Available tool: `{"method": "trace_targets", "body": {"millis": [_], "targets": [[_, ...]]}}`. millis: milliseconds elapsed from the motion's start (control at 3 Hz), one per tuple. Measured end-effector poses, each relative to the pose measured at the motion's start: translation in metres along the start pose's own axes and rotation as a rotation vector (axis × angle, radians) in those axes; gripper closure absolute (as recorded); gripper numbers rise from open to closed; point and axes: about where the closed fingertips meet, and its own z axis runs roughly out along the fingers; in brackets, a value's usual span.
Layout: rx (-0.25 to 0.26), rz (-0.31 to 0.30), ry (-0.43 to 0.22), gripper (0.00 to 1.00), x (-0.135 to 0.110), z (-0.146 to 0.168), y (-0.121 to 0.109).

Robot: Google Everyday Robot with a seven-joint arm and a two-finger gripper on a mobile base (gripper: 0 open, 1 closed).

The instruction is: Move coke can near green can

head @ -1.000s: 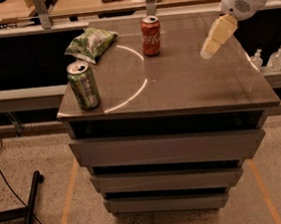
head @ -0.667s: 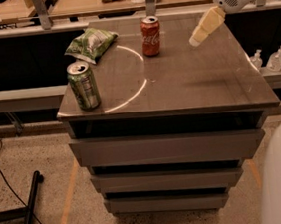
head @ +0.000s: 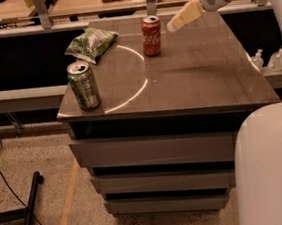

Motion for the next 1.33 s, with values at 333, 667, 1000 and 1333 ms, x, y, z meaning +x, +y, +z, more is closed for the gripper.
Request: {"method": "trace_targets", "body": {"millis": [333, 667, 1000, 1333], "targets": [[-0.034, 0.036, -0.061, 0.00, -0.013, 0.024, 0.006], [-0.078, 0.066, -0.102, 0.00, -0.021, 0.055, 0.016], [-0.107, 0.067, -0.127, 0.00, -0.029, 0.082, 0.026], [-0.148, 0.082, -0.134, 0.21, -0.027, 0.108, 0.037]]}}
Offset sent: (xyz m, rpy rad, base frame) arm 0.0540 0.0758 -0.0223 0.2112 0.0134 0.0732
